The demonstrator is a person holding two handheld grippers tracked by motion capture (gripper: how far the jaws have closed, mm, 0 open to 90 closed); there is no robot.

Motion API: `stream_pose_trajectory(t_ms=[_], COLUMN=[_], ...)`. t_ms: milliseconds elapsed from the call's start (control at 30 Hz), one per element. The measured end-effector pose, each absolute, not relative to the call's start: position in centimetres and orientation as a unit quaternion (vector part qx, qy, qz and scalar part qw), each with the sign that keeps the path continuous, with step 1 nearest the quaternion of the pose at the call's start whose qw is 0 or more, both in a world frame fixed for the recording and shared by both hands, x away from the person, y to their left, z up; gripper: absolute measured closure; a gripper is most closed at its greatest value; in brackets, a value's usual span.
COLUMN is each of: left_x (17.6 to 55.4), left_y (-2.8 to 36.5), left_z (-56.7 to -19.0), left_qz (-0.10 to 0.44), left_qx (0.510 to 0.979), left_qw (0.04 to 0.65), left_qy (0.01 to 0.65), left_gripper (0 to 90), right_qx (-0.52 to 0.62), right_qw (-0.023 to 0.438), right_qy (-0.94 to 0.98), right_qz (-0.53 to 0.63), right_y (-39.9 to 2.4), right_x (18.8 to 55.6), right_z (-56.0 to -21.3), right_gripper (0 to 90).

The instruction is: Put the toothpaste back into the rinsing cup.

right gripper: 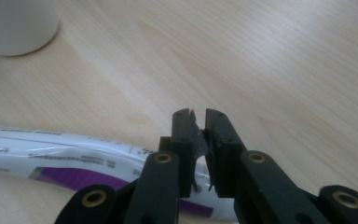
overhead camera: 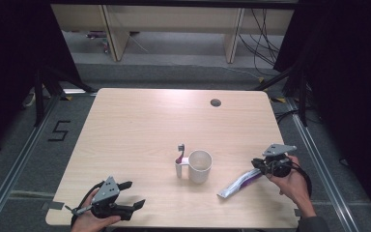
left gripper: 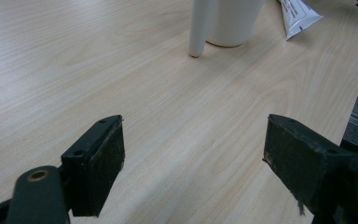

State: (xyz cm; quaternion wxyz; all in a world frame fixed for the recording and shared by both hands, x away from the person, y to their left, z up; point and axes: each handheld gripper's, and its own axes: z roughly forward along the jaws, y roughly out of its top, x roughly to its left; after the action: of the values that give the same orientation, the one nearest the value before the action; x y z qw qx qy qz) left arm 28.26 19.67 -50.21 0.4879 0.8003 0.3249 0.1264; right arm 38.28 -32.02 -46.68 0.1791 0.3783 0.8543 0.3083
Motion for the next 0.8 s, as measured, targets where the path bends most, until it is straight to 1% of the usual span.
stream_pose_trajectory(t_ms=[133,167,200,267,367,433,533,600,667,700,767,800], left_x=[28.2,28.2,28.1,28.2,28.2,28.1,28.1,28.0,28.1,28.1,28.1,28.0], left_y=[19.6,19.6,19.6,19.6,19.5,19.5,19.5,19.5,19.5,19.5,19.5,19.5], left_z=[-50.3,-50.3,-50.3,-50.3,-50.3,-50.3,-50.1,-50.0,-50.1,-50.1,-50.1,-50.1], left_qz=[0.127,0.126,0.127,0.126,0.126,0.128,0.131,0.133,0.133,0.135,0.132,0.131], left_qx=[0.8,0.8,0.801,0.801,0.802,0.799,0.797,0.798,0.795,0.795,0.797,0.797], left_qw=[0.488,0.488,0.486,0.488,0.487,0.491,0.496,0.494,0.5,0.498,0.497,0.497], left_qy=[0.325,0.325,0.326,0.324,0.321,0.321,0.318,0.318,0.316,0.318,0.317,0.317], left_gripper=[19.8,19.8,19.8,20.2,20.2,20.4,21.6,21.6,21.6,21.6,21.7,21.7], right_qx=[0.385,0.382,0.4,0.392,0.411,0.433,0.457,0.465,0.461,0.476,0.464,0.471], right_qw=[0.176,0.185,0.164,0.18,0.174,0.151,0.148,0.142,0.154,0.131,0.146,0.132], right_qy=[0.859,0.858,0.86,0.856,0.848,0.843,0.825,0.826,0.818,0.82,0.817,0.822], right_qz=[0.288,0.29,0.271,0.286,0.286,0.281,0.297,0.286,0.306,0.29,0.309,0.291], right_y=[-32.2,-32.3,-32.3,-32.5,-32.7,-32.9,-33.2,-33.5,-33.8,-33.9,-34.2,-34.3], right_x=[39.3,39.5,39.3,39.4,38.8,38.3,37.6,37.1,36.7,36.2,35.8,35.4], right_z=[-47.3,-47.7,-47.5,-47.7,-47.5,-47.4,-47.6,-47.4,-47.8,-47.4,-47.8,-47.4], right_gripper=[84.6,84.6,84.7,84.7,84.8,83.6,82.3,82.0,82.1,82.1,82.5,82.6])
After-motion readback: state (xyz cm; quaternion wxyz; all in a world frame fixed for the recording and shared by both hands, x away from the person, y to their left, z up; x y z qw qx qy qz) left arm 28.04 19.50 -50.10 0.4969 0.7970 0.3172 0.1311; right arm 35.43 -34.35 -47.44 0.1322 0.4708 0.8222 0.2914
